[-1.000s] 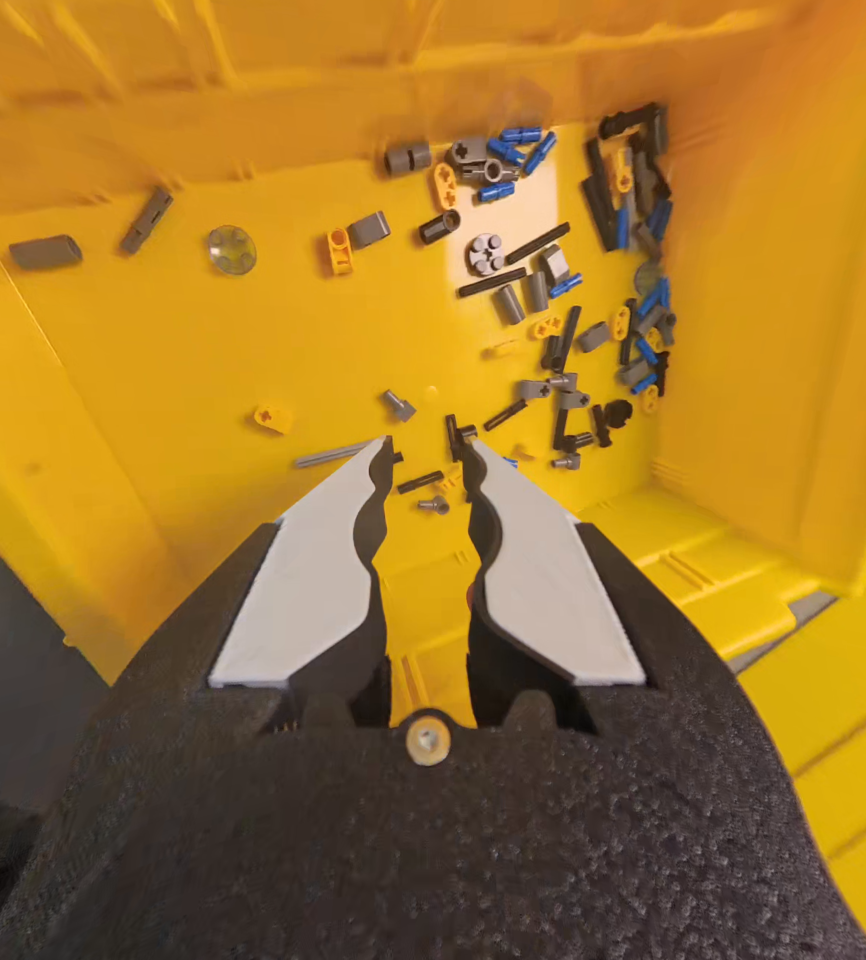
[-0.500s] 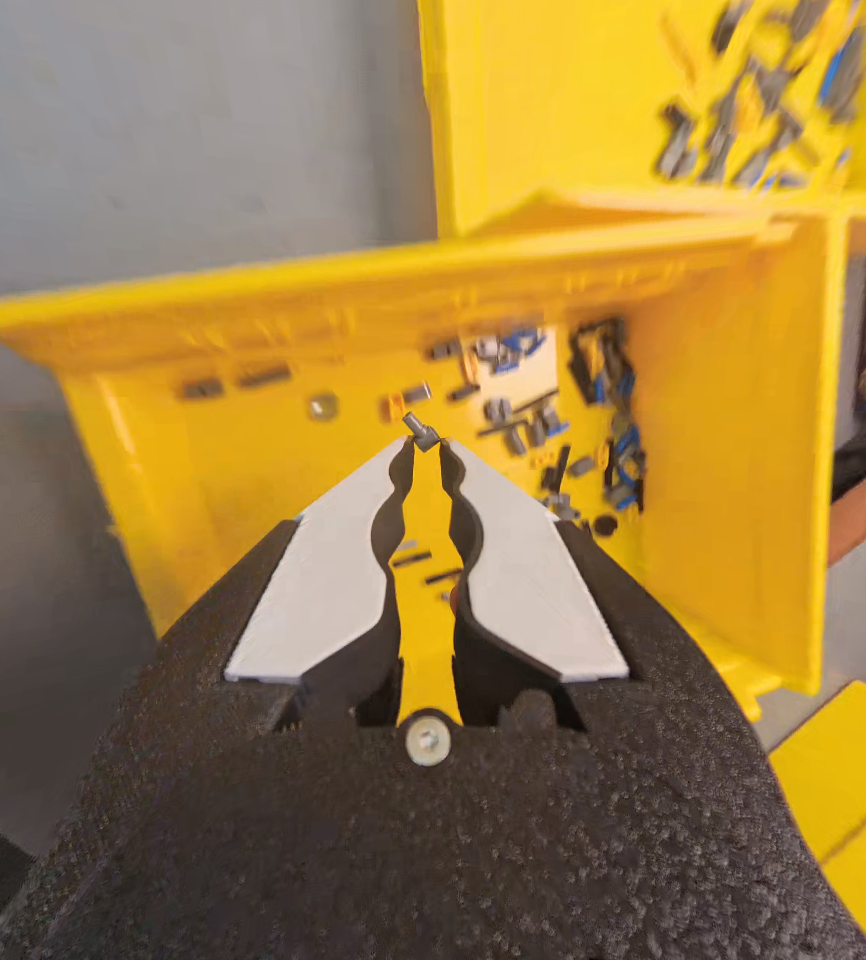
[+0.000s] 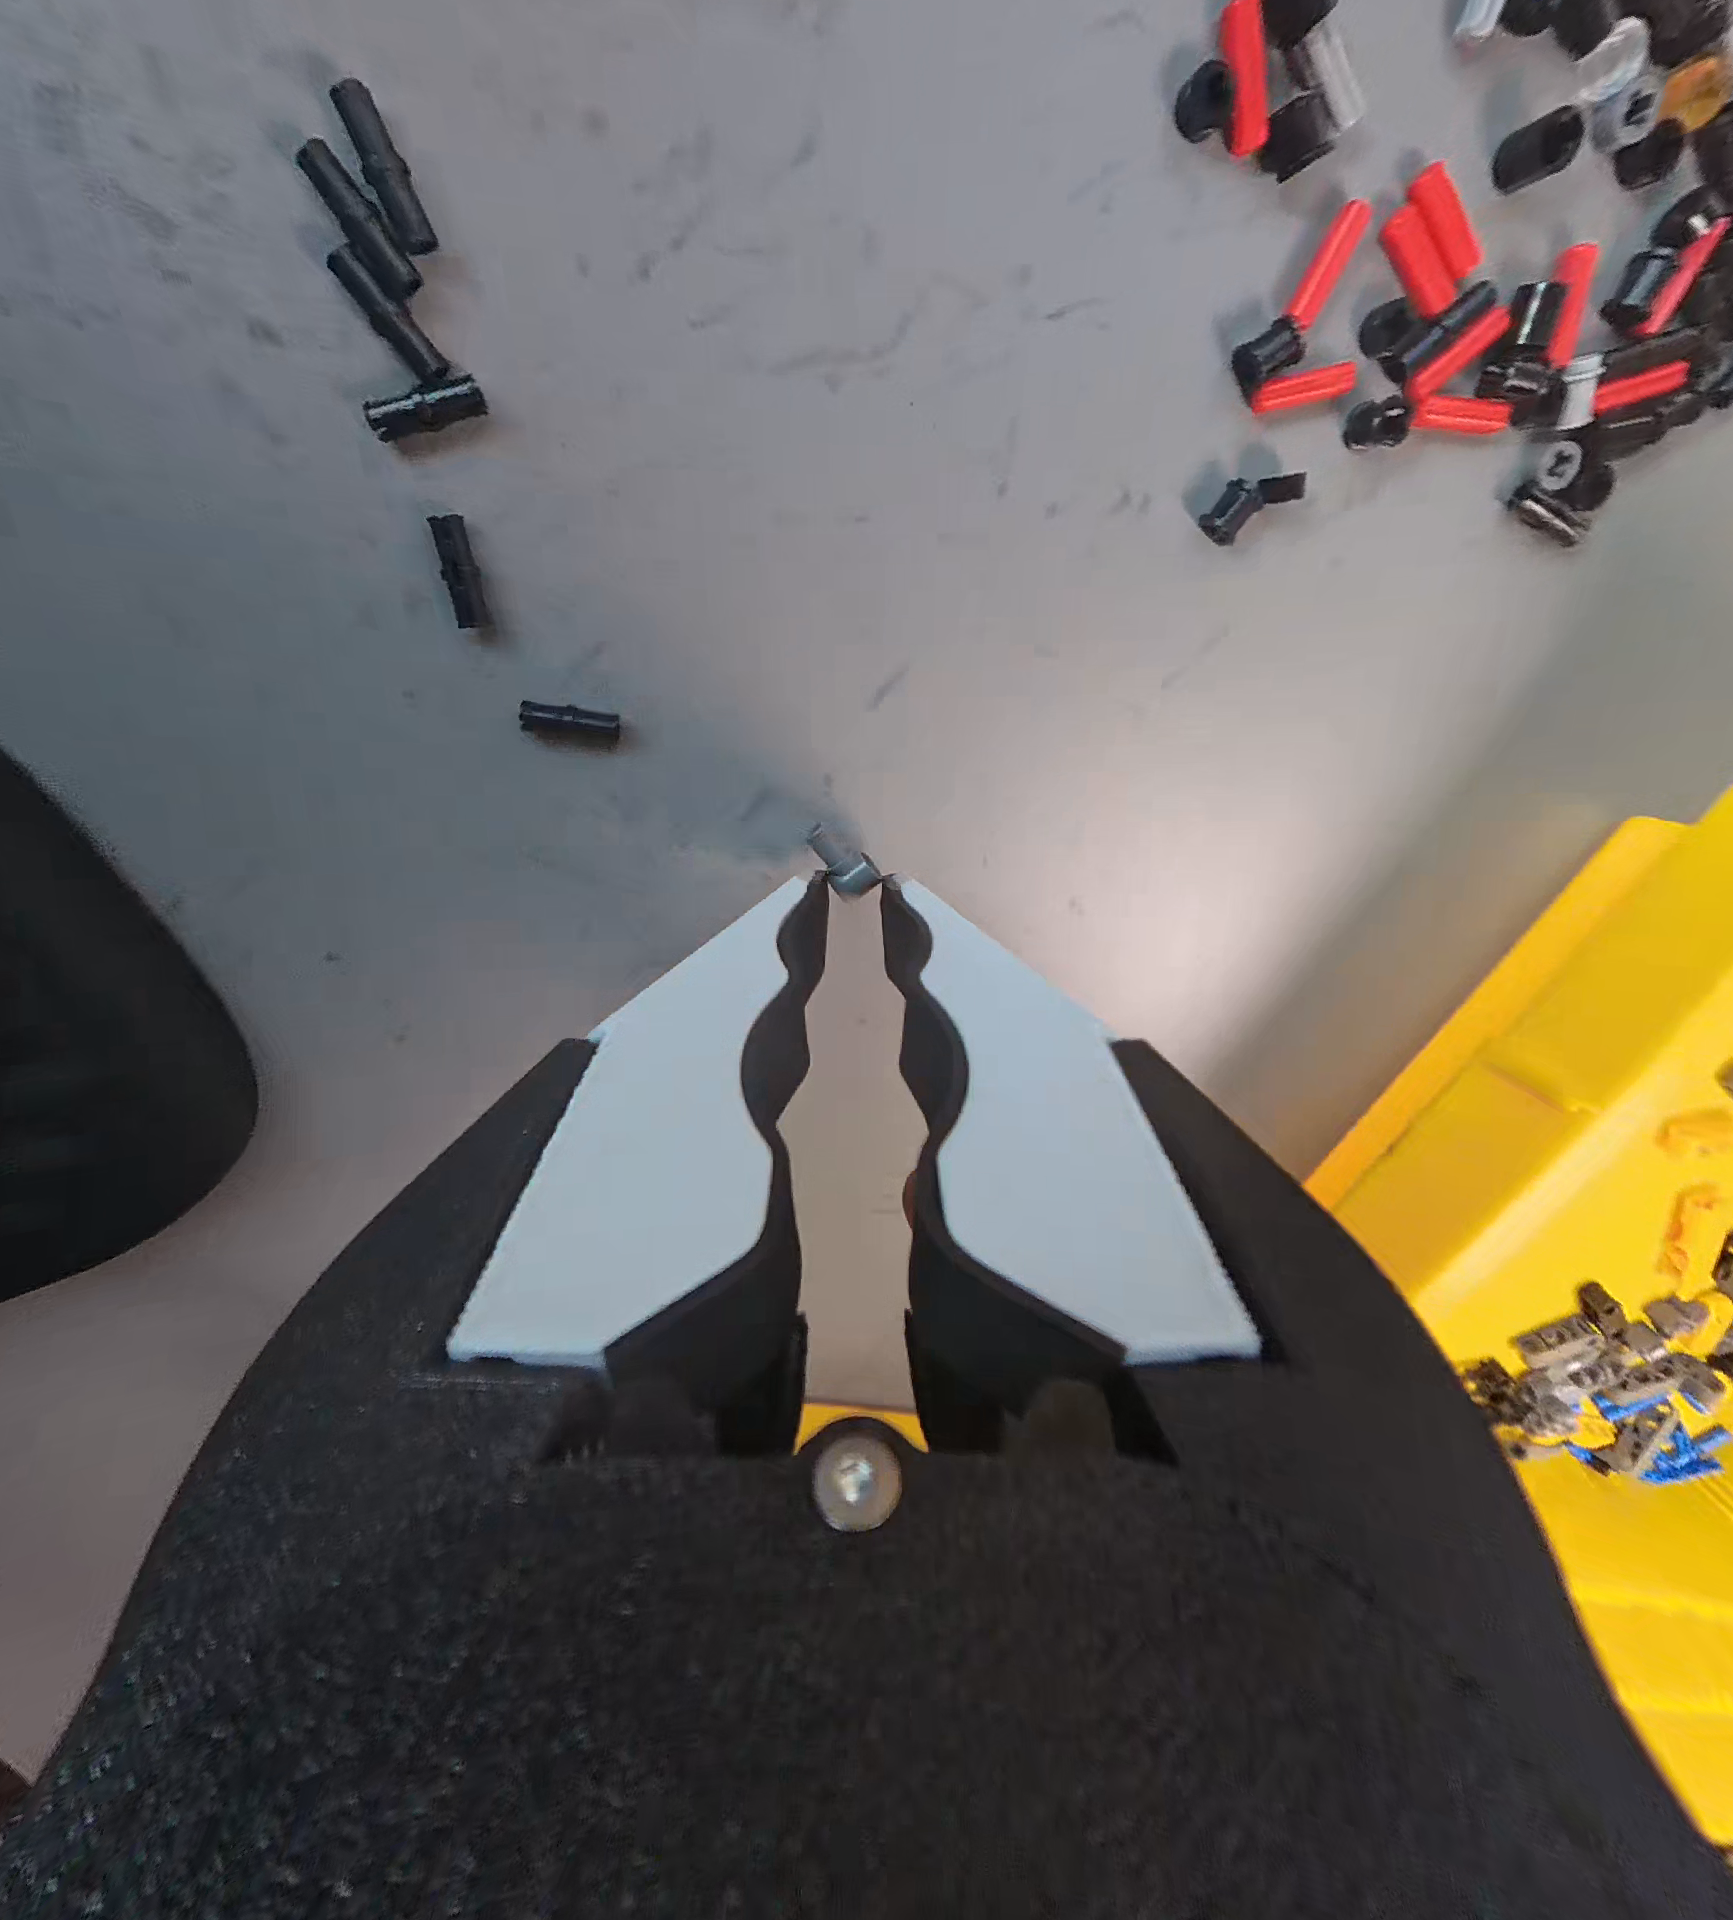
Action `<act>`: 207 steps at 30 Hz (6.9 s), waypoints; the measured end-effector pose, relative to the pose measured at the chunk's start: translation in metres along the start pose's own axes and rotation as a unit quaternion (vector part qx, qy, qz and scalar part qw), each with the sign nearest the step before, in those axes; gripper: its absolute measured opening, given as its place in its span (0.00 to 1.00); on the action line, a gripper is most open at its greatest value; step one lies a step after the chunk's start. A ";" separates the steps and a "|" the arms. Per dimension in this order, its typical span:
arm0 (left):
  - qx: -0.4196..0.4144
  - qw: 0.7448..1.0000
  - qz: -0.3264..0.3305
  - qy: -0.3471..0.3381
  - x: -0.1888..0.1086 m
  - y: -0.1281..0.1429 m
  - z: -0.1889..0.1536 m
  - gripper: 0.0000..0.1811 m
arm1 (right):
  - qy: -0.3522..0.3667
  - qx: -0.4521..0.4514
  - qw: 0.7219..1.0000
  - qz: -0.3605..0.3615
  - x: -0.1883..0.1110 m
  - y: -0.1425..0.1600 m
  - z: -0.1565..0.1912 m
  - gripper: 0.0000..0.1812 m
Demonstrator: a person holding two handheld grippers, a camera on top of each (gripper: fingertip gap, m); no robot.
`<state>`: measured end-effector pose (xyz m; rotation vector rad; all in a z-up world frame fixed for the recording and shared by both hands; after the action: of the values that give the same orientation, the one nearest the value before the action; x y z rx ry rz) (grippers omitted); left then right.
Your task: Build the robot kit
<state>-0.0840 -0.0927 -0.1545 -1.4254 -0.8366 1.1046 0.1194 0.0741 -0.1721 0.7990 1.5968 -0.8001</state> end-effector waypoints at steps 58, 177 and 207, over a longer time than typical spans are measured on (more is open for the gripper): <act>0.011 0.997 0.043 -0.064 0.006 0.011 0.013 0.25 | 0.095 0.200 0.975 -0.034 -0.075 0.261 0.018 0.07; -0.055 0.997 -0.042 -0.036 -0.034 -0.012 0.012 0.28 | 0.353 0.253 0.683 -0.587 -0.022 -0.008 0.006 0.35; -0.015 0.998 -0.023 -0.052 -0.021 0.002 0.010 0.27 | 0.382 0.200 0.680 -0.593 -0.061 -0.023 0.030 0.30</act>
<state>-0.1003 -0.1095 -0.1528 -1.3769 -0.9587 1.1428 0.1247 0.0321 -0.1145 0.2446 2.8050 -1.9722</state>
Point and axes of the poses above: each gripper's, where its closed fingertips meet, x out along the fingers, y out of its underside, z = x × y across the jaws, the point moved 9 cm from there along -x, back along the fingers, and after that the axes turned 4 degrees about -x, right-handed, at the moved point
